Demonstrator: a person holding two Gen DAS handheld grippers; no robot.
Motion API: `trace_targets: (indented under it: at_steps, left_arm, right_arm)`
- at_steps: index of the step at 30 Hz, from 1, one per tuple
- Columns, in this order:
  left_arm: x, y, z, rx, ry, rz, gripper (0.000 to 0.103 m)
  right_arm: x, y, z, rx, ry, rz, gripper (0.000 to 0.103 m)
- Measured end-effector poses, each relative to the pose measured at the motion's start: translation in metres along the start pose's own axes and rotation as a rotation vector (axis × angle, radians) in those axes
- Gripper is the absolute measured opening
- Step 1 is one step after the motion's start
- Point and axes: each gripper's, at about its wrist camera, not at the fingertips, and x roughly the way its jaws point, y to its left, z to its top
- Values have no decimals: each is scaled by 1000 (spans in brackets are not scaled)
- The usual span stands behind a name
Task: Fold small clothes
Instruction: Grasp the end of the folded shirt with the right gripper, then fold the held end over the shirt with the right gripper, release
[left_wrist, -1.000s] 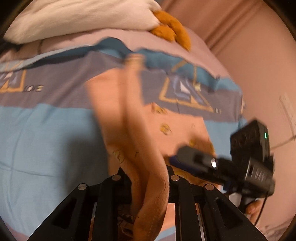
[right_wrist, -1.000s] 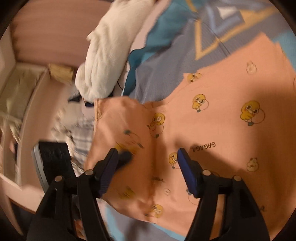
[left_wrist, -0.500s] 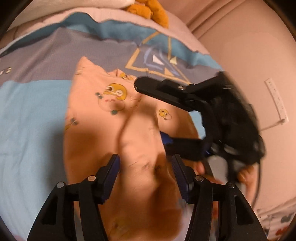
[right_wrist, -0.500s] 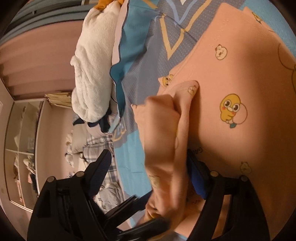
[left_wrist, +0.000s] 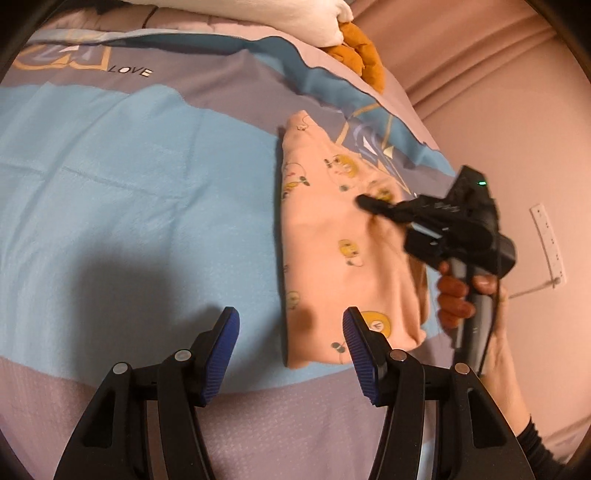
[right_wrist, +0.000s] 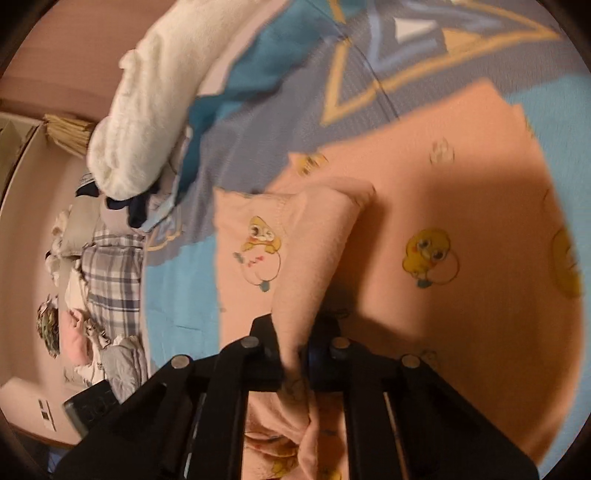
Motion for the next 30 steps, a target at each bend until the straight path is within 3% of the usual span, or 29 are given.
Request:
trace_targets:
  at_steps: [6,12,15,20,23,26,30]
  left_arm:
    - [6,-22,3,56,0,-21,56]
    - [31,-44,9,87,30,-49,56]
    - [47,-61,12,128,46,-50,56]
    - [65,-89,13,210,47,-32,56]
    - [72,-100,13,272,21,8,56]
    - [76,-104,18,316,-3,45,56]
    - [80,-101,38,295,-37,38,56]
  right_arm:
    - [-62,4,22,-92,-114,-52,9]
    - [-61,-42,24,-47,-109,-181,10]
    - [-59,-60,21,-33,-108,-179,10]
    - [-63,-63,20,-52,-138,-215,25]
    - [-87,-39,14,-182,-267,-366,25]
    - [-102,-17,-2,-318,-273,-313,22]
    - [-107,7,-43,-512,-241,-269,19]
